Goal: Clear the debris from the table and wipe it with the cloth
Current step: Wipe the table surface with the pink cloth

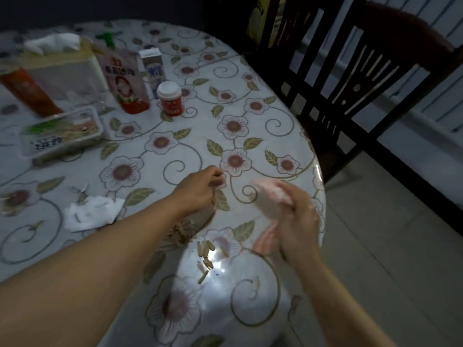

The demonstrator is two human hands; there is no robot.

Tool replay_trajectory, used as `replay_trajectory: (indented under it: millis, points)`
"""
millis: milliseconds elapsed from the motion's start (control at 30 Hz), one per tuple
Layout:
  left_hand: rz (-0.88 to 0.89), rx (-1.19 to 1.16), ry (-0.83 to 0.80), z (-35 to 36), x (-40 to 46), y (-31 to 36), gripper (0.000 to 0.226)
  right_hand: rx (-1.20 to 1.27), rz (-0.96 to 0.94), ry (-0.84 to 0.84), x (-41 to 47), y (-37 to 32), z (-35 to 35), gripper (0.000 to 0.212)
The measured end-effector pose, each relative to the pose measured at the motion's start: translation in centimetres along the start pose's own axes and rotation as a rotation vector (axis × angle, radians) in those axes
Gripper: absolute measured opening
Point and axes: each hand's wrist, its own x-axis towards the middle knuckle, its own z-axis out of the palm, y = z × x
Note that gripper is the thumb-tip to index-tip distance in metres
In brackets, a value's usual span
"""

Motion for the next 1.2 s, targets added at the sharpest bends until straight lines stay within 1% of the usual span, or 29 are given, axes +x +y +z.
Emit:
replay_trajectory:
  millis: [33, 67, 133, 167, 200, 233, 300, 333, 400, 433, 467, 500, 533, 567, 600, 667, 700, 733, 800, 867, 933, 1000, 1067, 1133, 1167, 1200]
  points:
    - [0.006, 0.012, 0.0, -0.1, -0.5, -0.5, 0.045, -0.108, 0.038, 0.004, 1.4, 1.4, -0.6, 0.024]
    - [0.009, 0.025, -0.005, 0.0, -0.7, -0.8, 0.044, -0.233, 0.072, -0.012, 2.6, 2.9, -0.9, 0.033]
    - [0.004, 0.04, -0.014, 0.4, -1.2, -1.6, 0.045, -0.499, 0.07, -0.079, 2.7, 4.9, -0.5, 0.05]
    - [-0.001, 0.039, -0.011, 0.6, -1.3, -2.0, 0.046, -0.554, 0.046, -0.098, 2.2, 5.2, 0.1, 0.061]
    - [-0.005, 0.036, -0.007, 0.7, -1.4, -2.2, 0.048, -0.533, 0.025, -0.093, 1.7, 5.5, 0.8, 0.07]
    - [-0.009, 0.03, -0.004, 0.6, -1.3, -2.2, 0.05, -0.452, 0.016, -0.125, 0.6, 5.6, 1.9, 0.067]
    - [-0.017, 0.01, -0.012, 0.4, -1.5, -2.0, 0.053, -0.42, -0.048, -0.189, -2.6, 3.2, 5.0, 0.034]
    - [-0.021, -0.002, -0.021, 0.3, -1.5, -1.7, 0.054, -0.42, -0.048, -0.201, -4.0, 1.9, 6.7, 0.027]
    - [-0.029, -0.043, -0.034, 0.1, -2.0, -1.5, 0.054, -0.304, -0.036, -0.247, -6.3, 0.4, 9.8, 0.028]
    - [-0.038, -0.054, -0.035, 0.0, -2.2, -1.5, 0.053, -0.2, 0.018, -0.261, -7.0, -0.4, 10.9, 0.034]
    - [-0.05, -0.052, -0.026, -0.2, -2.6, -1.7, 0.05, -0.162, 0.06, -0.252, -7.4, -1.2, 11.7, 0.039]
    - [-0.065, -0.049, -0.014, -0.3, -3.0, -1.9, 0.048, -0.151, 0.097, -0.283, -7.5, -2.3, 11.9, 0.036]
    - [-0.078, -0.054, -0.001, -0.5, -3.5, -2.1, 0.047, -0.074, 0.159, -0.306, -7.4, -3.3, 11.7, 0.032]
    - [-0.085, -0.069, 0.011, -0.7, -3.9, -2.4, 0.046, -0.047, 0.166, -0.337, -7.3, -3.9, 11.2, 0.028]
    - [-0.084, -0.087, 0.024, -0.9, -4.3, -2.7, 0.045, 0.017, 0.174, -0.318, -7.3, -4.8, 10.3, 0.027]
    - [-0.069, -0.11, 0.063, -1.3, -5.0, -3.0, 0.043, 0.269, 0.302, -0.286, -7.5, -6.4, 7.6, 0.027]
    - [-0.063, -0.113, 0.081, -1.4, -5.2, -3.1, 0.042, 0.344, 0.329, -0.256, -7.5, -6.6, 6.0, 0.027]
    - [-0.058, -0.115, 0.086, -1.4, -5.4, -3.1, 0.041, 0.342, 0.294, -0.209, -7.3, -6.4, 4.3, 0.028]
    - [-0.035, -0.107, 0.058, -0.9, -5.7, -2.8, 0.04, 0.155, 0.224, -0.077, -6.4, -4.3, 1.2, 0.033]
    - [0.004, -0.097, 0.013, 0.3, -5.9, -2.1, 0.039, -0.02, 0.253, 0.021, -5.9, -1.6, -0.9, 0.033]
    - [0.035, -0.105, -0.028, 1.4, -6.2, -1.5, 0.04, -0.127, 0.304, 0.027, -6.6, 0.8, -1.5, 0.032]
    - [0.047, -0.091, -0.067, 2.4, -6.3, -1.2, 0.042, -0.242, 0.278, -0.01, -8.3, 2.5, -0.8, 0.047]
    - [0.037, -0.055, -0.073, 2.8, -6.2, -1.3, 0.044, -0.344, 0.232, 0.016, -10.1, 2.9, 0.7, 0.065]
    - [0.024, -0.036, -0.056, 2.8, -6.1, -1.5, 0.045, -0.323, 0.216, 0.048, -12.1, 2.8, 2.4, 0.075]
    - [0.024, -0.029, -0.052, 2.8, -6.0, -1.5, 0.045, -0.252, 0.216, 0.042, -13.0, 2.4, 3.4, 0.078]
    - [0.024, -0.025, -0.055, 2.8, -5.9, -1.5, 0.045, -0.165, 0.228, 0.021, -14.2, 1.7, 4.9, 0.076]
